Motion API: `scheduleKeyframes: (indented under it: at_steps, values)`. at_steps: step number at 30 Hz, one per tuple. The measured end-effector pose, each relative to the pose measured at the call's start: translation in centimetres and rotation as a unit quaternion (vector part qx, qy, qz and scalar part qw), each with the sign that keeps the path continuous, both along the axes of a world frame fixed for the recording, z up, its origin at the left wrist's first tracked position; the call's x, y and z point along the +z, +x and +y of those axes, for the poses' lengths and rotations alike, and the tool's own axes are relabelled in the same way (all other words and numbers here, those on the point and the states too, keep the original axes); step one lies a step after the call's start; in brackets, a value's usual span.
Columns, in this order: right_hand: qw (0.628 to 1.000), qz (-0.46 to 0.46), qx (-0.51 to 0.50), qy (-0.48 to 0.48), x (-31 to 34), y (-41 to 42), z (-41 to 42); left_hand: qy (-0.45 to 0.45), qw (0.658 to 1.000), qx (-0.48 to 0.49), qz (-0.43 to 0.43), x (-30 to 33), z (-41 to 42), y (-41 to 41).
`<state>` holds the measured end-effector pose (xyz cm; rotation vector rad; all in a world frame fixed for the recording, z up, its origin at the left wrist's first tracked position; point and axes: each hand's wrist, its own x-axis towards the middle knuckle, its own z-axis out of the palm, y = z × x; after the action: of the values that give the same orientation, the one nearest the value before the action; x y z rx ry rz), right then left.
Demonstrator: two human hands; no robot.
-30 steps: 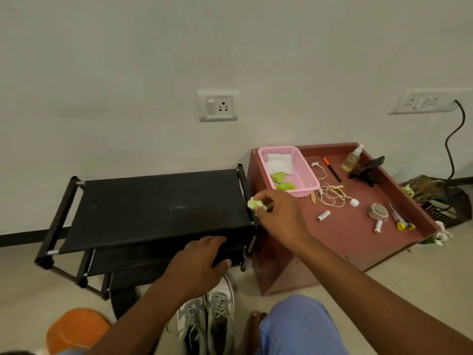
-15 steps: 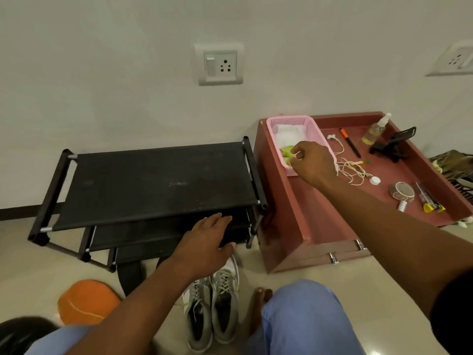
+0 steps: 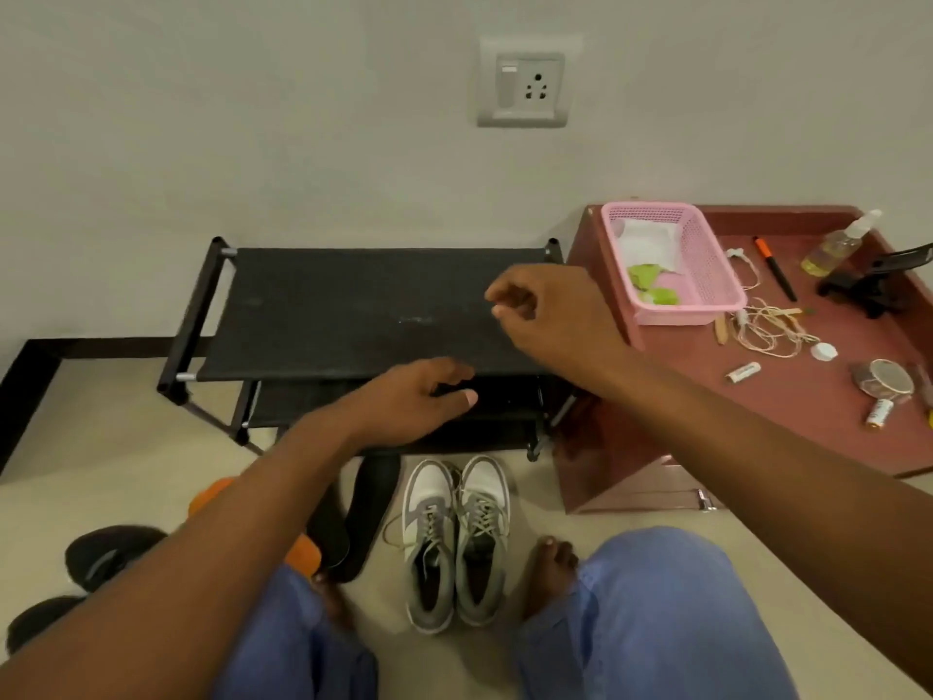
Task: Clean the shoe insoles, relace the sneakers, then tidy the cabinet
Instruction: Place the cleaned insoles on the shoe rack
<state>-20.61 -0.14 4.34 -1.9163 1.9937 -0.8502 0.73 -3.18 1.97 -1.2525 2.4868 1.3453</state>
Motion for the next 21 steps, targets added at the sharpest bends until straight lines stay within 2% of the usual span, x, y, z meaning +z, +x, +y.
scheduleKeyframes:
  at_steps: [5,11,16,21]
  values:
    - [0.991,-0.008,0.106,0.08,-2.9,8.0,-1.2,0.068,0.997,0.034,-0.033,-2.8,-3.4,7.6]
    - [0.942,-0.016,0.164,0.292,-12.9,16.0,-3.2,0.114,0.985,0.102,-0.083,-12.0,-3.5,16.1]
    - [0.894,-0.049,0.123,0.427,-24.0,21.1,-2.4,0.166,0.963,0.175,-0.125,-21.8,-1.9,19.3]
    - [0.833,-0.105,0.008,0.543,-33.8,25.2,-0.9,0.174,0.95,0.197,-0.166,-31.2,-0.9,19.6]
